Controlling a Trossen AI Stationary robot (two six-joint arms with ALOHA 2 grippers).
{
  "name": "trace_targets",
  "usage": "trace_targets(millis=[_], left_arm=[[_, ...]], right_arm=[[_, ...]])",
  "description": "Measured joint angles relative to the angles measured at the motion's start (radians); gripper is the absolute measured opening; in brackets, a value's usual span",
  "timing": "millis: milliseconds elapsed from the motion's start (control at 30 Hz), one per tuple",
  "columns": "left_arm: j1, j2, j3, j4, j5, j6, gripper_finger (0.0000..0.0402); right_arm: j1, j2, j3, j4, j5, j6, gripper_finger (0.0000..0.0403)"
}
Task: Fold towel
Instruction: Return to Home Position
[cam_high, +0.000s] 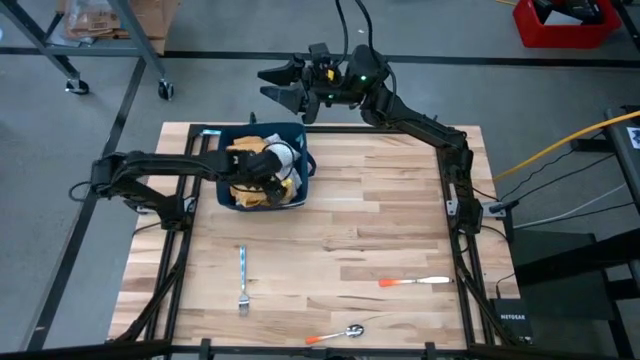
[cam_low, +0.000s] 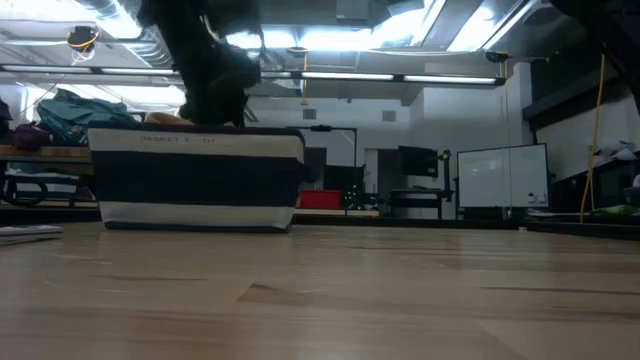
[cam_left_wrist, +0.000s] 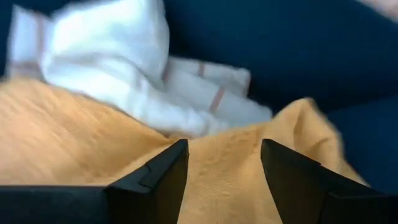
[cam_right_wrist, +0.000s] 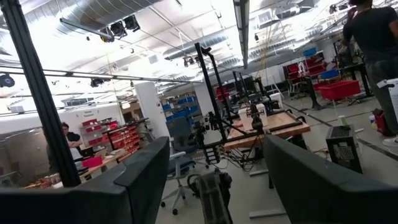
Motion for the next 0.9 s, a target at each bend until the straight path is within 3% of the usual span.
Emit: trace_targets(millis=[333,500,667,900], left_arm=[[0.048,-0.167,0.068,-0.028,-0.01,0.053,0.0194],[0.034,-0.31,0.141,-0.107,-0.008,0.149,0.0194],[0.005,-0.494,0.22,-0.183,-0.007,0.171,0.0194],[-0.001,-0.751,0.229,-0.188,-0.009,0.167,0.0194]], right_arm=[[-0.005,-0.02,0.0,-0.003,-0.055,0.0,0.0264],[-0.039,-0.083,0.0,-0.038,-0.119,0.0,0.0264],[-0.101,-0.205,0.001,-0.307,-0.165,-0.031,0.0264],[-0.191,-0.358,0.002,-0.798,-0.122,-0.079,0.0264]])
